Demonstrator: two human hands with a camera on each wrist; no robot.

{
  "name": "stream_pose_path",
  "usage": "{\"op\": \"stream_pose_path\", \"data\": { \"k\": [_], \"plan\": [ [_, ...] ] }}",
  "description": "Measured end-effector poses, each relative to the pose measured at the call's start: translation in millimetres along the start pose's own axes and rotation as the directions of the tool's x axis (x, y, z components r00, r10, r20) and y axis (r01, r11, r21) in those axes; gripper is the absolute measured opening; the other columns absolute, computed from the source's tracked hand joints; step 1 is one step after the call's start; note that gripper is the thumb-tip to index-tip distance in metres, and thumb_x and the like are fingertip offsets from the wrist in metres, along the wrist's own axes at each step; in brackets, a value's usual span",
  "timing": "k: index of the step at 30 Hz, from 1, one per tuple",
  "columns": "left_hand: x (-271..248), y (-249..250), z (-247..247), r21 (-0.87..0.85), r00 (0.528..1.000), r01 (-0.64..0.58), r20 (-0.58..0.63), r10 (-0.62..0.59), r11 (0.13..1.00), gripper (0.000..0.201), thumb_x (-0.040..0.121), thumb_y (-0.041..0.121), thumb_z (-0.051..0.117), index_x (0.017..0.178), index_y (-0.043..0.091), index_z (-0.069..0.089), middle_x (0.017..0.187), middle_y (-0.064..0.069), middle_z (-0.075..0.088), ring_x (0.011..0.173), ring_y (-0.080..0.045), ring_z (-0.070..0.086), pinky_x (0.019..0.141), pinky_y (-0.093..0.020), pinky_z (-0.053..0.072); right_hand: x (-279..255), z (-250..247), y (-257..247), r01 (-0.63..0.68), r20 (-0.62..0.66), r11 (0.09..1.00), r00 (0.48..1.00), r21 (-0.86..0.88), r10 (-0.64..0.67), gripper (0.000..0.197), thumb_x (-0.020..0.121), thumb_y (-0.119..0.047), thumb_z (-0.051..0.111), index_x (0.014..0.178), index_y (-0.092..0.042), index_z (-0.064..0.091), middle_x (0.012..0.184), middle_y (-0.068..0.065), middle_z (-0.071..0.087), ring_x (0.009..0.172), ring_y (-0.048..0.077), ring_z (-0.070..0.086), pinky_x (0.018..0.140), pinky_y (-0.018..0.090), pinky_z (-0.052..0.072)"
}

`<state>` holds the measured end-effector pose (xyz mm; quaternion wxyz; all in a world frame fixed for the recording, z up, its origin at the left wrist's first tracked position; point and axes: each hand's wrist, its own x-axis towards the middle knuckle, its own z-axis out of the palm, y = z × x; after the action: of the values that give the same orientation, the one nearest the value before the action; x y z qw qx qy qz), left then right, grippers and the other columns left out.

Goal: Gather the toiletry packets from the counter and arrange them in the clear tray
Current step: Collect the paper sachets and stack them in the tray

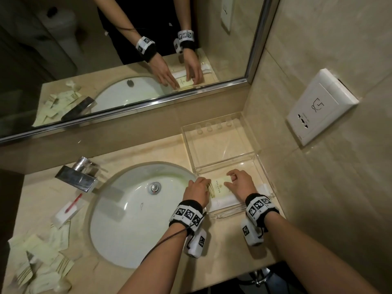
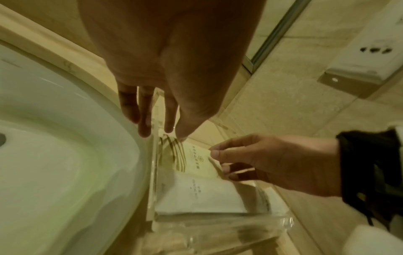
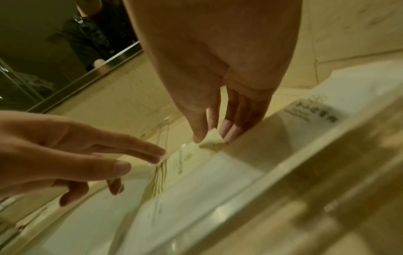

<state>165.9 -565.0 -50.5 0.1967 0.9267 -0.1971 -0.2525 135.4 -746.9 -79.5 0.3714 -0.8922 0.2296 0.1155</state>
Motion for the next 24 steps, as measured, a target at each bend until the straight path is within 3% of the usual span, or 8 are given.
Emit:
{"op": "stream_pose_path", "data": {
  "k": [3,5,6,8,10,12,19,24],
  "plan": [
    [-9,-2,-14,-0.202,0.996,-0.013,-0.087,-0.005,0.979,0.034,0.094,0.014,0.051,0.126,0.019,0.058,0.133,-0.002,0.054,0.112,-0.025,0.053,0.098,-0.034,0.045,0,-14,-7,0.012,-0.053,1.0,0.999,0.005,-0.012,0.03,0.087,-0.023,0.069,0.115,-0.014,0.062,0.108,0.006,0.06,0.09,0.016,0.057,0.083,0.027,0.047],
    [-24,-10,-30,-0.367,0.985,0.012,-0.157,-0.074,0.93,0.025,0.094,0.016,0.053,0.115,0.018,0.064,0.119,0.0,0.062,0.093,-0.016,0.058,0.085,-0.022,0.047,-3,-23,-24,0.072,-0.134,0.995,0.989,0.074,-0.061,0.024,0.087,-0.024,0.07,0.109,-0.015,0.063,0.103,0.005,0.064,0.087,0.019,0.062,0.08,0.029,0.05],
    [-33,-16,-39,-0.44,0.976,0.025,-0.184,-0.118,0.898,0.022,0.093,0.016,0.054,0.111,0.018,0.066,0.112,0.001,0.065,0.087,-0.013,0.059,0.079,-0.017,0.045,-6,-26,-37,0.116,-0.168,0.985,0.981,0.127,-0.094,0.02,0.086,-0.024,0.071,0.104,-0.015,0.065,0.098,0.004,0.066,0.083,0.019,0.064,0.075,0.028,0.051],
    [-54,-34,-57,-0.553,0.951,0.064,-0.22,-0.219,0.831,0.018,0.093,0.016,0.054,0.103,0.018,0.068,0.102,0.001,0.069,0.081,-0.014,0.062,0.072,-0.017,0.046,-16,-25,-69,0.197,-0.173,0.954,0.972,0.225,-0.16,0.015,0.086,-0.023,0.072,0.098,-0.015,0.067,0.088,0.002,0.069,0.077,0.016,0.065,0.065,0.018,0.047],
    [-79,-57,-73,-0.605,0.912,0.108,-0.256,-0.322,0.789,0.016,0.092,0.017,0.054,0.097,0.02,0.068,0.095,0.0,0.07,0.075,-0.013,0.062,0.071,-0.02,0.05,-26,-17,-104,0.267,-0.111,0.919,0.963,0.289,-0.245,0.013,0.087,-0.022,0.072,0.097,-0.014,0.068,0.085,0.0,0.069,0.076,0.012,0.063,0.063,0.013,0.045],
    [-107,-83,-85,-0.635,0.861,0.15,-0.292,-0.415,0.758,0.013,0.09,0.016,0.056,0.092,0.02,0.068,0.09,-0.001,0.07,0.07,-0.012,0.062,0.072,-0.023,0.051,-35,1,-136,0.327,-0.032,0.888,0.942,0.325,-0.335,0.011,0.088,-0.02,0.071,0.097,-0.015,0.069,0.085,-0.001,0.069,0.077,0.012,0.064,0.066,0.015,0.048],
    [-205,-169,-103,-0.725,0.704,0.229,-0.337,-0.625,0.649,0.015,0.09,0.013,0.055,0.093,0.016,0.069,0.08,0.002,0.069,0.067,-0.009,0.063,0.073,-0.029,0.054,-67,94,-222,0.463,0.187,0.821,0.821,0.335,-0.539,0.003,0.087,-0.015,0.069,0.089,-0.017,0.069,0.083,0.005,0.071,0.072,0.02,0.063,0.064,0.015,0.048],
    [-259,-234,-108,-0.78,0.632,0.248,-0.319,-0.706,0.575,0.017,0.09,0.011,0.054,0.092,0.018,0.069,0.082,0.0,0.071,0.071,-0.014,0.063,0.07,-0.027,0.053,-102,156,-273,0.485,0.301,0.822,0.77,0.297,-0.563,0.004,0.086,-0.018,0.071,0.09,-0.017,0.069,0.081,0.003,0.072,0.074,0.022,0.068,0.067,0.025,0.052]
  ]
}}
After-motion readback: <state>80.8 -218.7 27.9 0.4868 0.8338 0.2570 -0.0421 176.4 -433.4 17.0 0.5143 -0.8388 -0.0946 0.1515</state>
